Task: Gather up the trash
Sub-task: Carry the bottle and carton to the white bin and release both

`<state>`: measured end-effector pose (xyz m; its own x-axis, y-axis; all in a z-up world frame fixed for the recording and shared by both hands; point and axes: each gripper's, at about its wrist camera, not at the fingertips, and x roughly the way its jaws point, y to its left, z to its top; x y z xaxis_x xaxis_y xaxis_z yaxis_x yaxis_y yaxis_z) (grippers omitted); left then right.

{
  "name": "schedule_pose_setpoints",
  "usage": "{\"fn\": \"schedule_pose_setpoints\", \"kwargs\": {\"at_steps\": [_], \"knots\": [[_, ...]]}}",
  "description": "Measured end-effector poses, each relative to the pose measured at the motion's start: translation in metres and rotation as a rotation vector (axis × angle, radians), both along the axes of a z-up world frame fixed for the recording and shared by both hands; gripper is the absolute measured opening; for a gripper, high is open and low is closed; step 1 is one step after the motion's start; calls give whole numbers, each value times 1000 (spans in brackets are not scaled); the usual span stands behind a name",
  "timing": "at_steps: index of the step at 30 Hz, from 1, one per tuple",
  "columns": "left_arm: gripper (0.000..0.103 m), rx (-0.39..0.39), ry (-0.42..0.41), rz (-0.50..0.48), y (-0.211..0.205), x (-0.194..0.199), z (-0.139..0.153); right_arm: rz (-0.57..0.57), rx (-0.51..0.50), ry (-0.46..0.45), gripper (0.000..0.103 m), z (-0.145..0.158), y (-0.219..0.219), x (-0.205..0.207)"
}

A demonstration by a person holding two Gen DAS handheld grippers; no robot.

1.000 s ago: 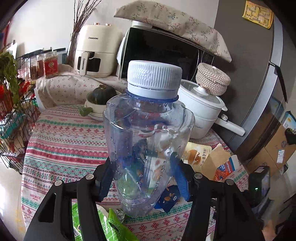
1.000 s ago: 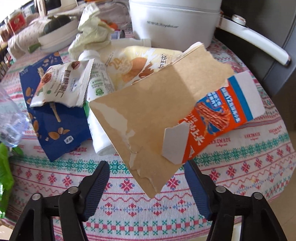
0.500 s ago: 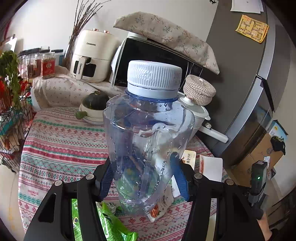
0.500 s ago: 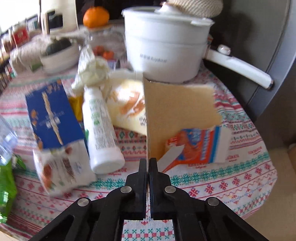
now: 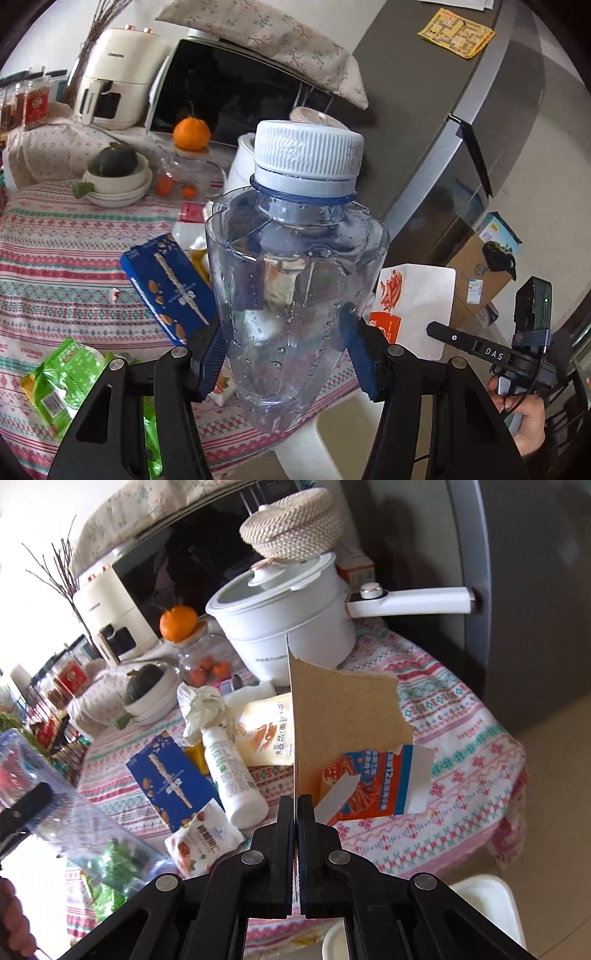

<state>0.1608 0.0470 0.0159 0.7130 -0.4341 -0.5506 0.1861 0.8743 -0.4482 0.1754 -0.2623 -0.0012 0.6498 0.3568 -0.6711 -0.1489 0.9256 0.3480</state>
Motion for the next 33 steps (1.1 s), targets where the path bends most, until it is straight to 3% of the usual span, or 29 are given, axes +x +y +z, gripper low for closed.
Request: {"fn": "schedule_pose_setpoints", "kwargs": {"at_steps": [9,18,24,29,33], "knots": [[62,7,-26,-208,-89,-23,-29,25,114,47,0,1,-51,-59],[62,112,0,-366,-171,-44,-99,30,99,167,0,-43,-81,-94],[63,132,65,-407,-195,-45,-130,1,113,258,0,-74,-101,-101],[65,189,75,-417,-205,-46,-136,-27,101,308,0,-89,-111,-101],[82,216,66,-402,-201,-50,-130,-38,89,323,0,-92,-114,-101]]}}
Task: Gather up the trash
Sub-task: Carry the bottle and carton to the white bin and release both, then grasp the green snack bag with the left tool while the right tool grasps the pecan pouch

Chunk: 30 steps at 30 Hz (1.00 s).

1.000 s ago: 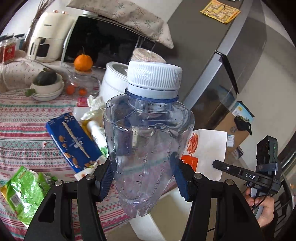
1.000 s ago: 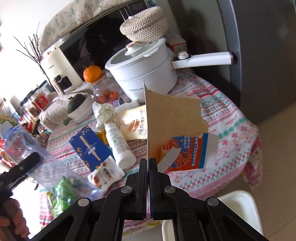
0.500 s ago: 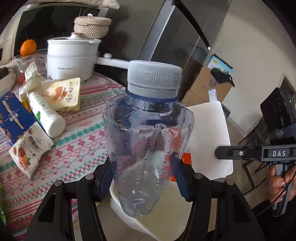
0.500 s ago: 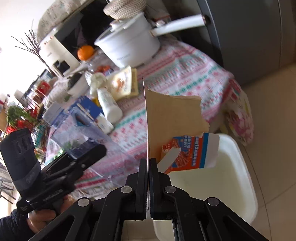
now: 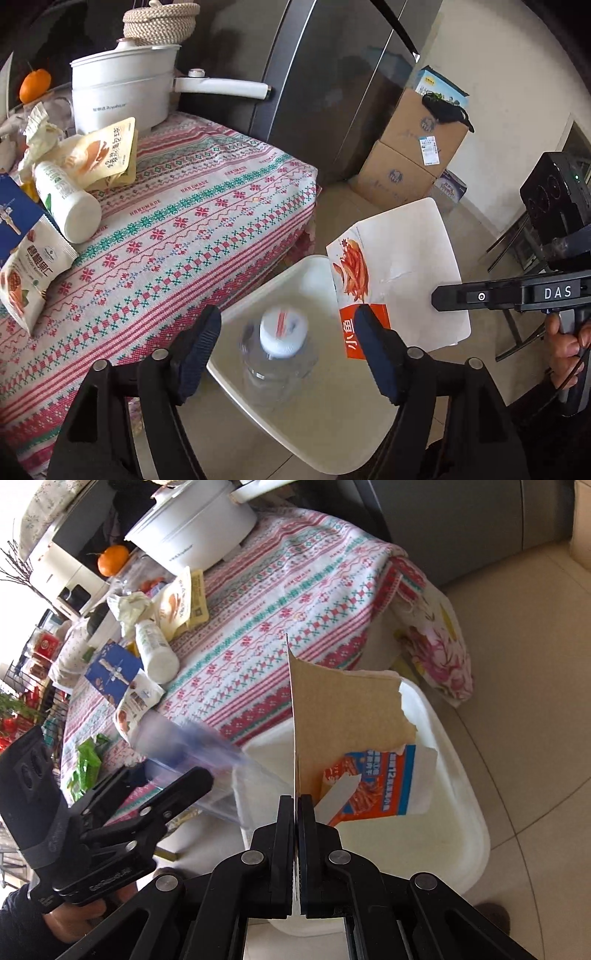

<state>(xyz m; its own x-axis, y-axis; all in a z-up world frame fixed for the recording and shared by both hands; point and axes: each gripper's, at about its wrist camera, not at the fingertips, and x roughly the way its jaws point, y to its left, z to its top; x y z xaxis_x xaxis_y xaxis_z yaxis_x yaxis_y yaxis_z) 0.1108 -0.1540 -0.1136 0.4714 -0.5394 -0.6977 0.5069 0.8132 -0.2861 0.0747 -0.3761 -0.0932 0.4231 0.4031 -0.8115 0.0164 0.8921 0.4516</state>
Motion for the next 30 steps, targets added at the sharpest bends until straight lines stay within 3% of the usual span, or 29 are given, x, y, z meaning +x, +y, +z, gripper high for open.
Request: {"fn": "schedule_pose_setpoints", "kwargs": {"at_steps": [3,10,16,17,18,20,30], "knots": [[90,30,-11,11,5,-4,6,4,-16,8,0,-2,2,0],[92,123,-13,74,26,-10,14,20,-65,52,0,-13,12,6],[92,208,-36,112,46,-16,20,12,-89,89,8,-23,18,12],[92,215,-37,115,49,-17,21,7,-85,102,16,-25,18,14],[92,223,-36,119,52,-17,21,-1,-78,110,35,-25,18,15],[92,239,-33,132,60,-19,22,-19,-69,113,57,-25,19,16],[92,283,18,206,102,-21,34,25,-119,86,65,-15,50,26]]}}
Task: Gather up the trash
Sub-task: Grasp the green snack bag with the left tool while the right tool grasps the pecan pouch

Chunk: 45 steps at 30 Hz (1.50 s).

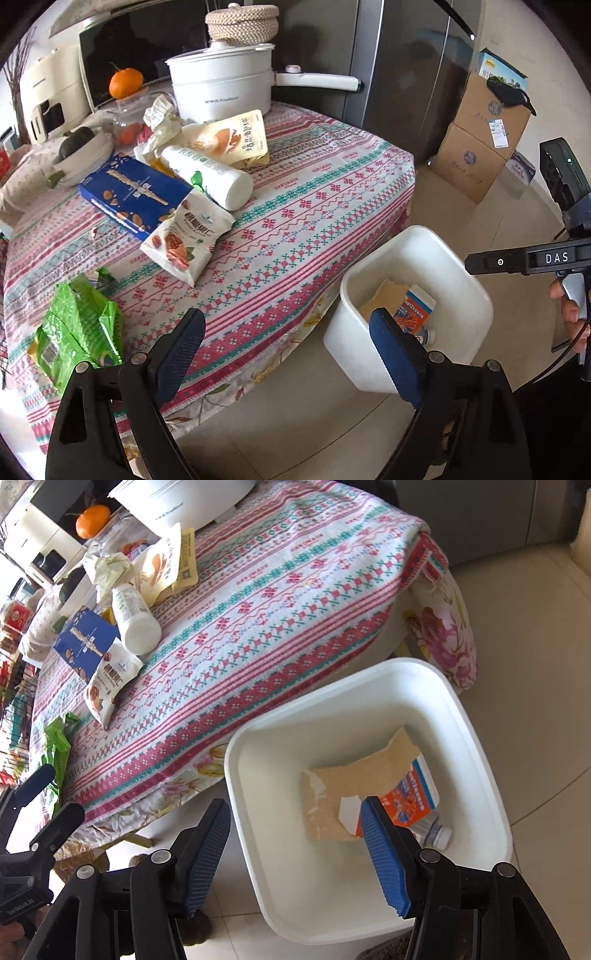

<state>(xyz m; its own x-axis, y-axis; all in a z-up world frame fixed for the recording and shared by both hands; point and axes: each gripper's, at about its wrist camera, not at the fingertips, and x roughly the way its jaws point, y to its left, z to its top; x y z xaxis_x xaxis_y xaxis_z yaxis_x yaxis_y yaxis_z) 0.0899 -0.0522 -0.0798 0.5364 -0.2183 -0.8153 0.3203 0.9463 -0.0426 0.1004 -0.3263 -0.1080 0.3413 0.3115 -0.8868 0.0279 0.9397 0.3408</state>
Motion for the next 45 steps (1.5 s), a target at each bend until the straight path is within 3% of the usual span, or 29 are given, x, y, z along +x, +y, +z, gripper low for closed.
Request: {"fn": "schedule_pose_setpoints", "kwargs": {"at_steps": [10,17,26,35,37,40,44,45], "knots": [[92,34,65,146,77,8,14,69,-49,-47,71,16,44,14],[92,50,139,220,124,12,-5,117,-60,-48,74,17,79,25],[92,226,163,193,130,22,-48,147,-78,-48,75,13,112,39],[70,233,198,207,147,29,-61,203,-125,-90,76,13,165,54],[61,193,218,200,151,31,-62,221,-132,-103,76,11,181,60],[56,127,252,213,164,34,-64,248,-156,-121,77,6,206,67],[46,123,241,216,173,36,-62,276,-194,-131,77,-5,235,76],[39,118,245,215,177,38,-63,280,-198,-133,77,-7,240,78]]}}
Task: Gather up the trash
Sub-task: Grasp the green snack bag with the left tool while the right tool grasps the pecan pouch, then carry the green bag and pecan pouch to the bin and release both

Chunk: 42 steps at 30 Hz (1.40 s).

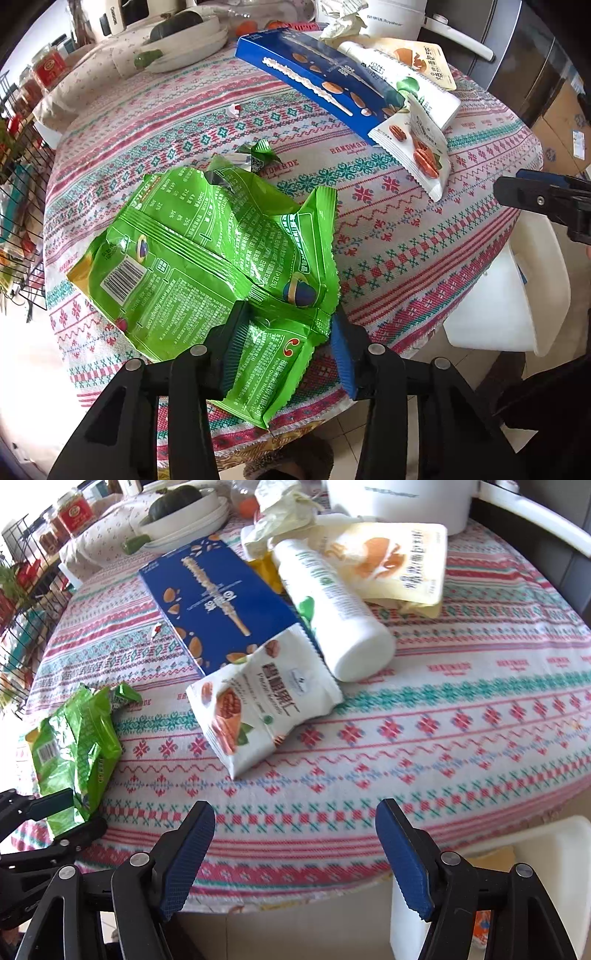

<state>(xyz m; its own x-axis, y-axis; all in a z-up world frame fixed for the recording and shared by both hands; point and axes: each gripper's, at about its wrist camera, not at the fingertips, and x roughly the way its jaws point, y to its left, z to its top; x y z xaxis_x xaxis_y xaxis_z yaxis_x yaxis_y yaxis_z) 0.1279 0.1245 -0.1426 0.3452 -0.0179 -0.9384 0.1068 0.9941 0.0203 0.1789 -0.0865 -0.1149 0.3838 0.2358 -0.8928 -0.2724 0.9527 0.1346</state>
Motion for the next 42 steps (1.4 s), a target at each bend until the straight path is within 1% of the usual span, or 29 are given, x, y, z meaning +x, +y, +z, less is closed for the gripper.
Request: {"fn": "schedule_pose_setpoints", "kwargs": {"at_steps": [1,3,4,7,10,14,20,22,23,24,26,28,30,33,35,40,42], "knots": [[32,-1,4,2,2,0,-1,3,-4,-5,77,-2,6,2],[27,8,-5,-3,6,2,-2,11,-8,-21,77,-5,16,7],[23,16,-12,-3,6,2,-1,18,-10,-31,77,-6,22,10],[14,15,-38,13,11,2,5,42,-24,-61,77,-12,36,17],[11,11,-82,27,18,4,16,63,-51,-79,77,-20,49,23],[9,-5,-147,50,23,1,36,88,-68,-74,77,-33,61,32],[8,-50,-218,65,25,-5,65,100,-115,-69,77,-48,70,43],[8,-60,-237,67,24,-7,72,110,-105,-73,76,-51,69,47],[8,-63,-246,66,23,-9,76,109,-100,-80,71,-50,68,48],[8,-68,-253,64,23,-9,79,113,-91,-83,62,-50,66,50],[8,-78,-265,63,24,-10,86,122,-70,-81,51,-49,63,53],[8,-86,-278,64,24,-11,91,123,-60,-76,44,-47,59,54],[8,-92,-289,60,23,-11,97,134,-55,-69,26,-45,56,53],[7,-95,-312,51,21,-13,105,143,-65,-64,25,-37,50,48],[7,-100,-331,45,19,-15,112,143,-38,-57,25,-29,43,44],[6,-126,-392,36,18,-23,135,119,46,-56,25,5,14,27],[5,-136,-418,35,18,-26,145,111,63,-66,24,19,2,19]]}}
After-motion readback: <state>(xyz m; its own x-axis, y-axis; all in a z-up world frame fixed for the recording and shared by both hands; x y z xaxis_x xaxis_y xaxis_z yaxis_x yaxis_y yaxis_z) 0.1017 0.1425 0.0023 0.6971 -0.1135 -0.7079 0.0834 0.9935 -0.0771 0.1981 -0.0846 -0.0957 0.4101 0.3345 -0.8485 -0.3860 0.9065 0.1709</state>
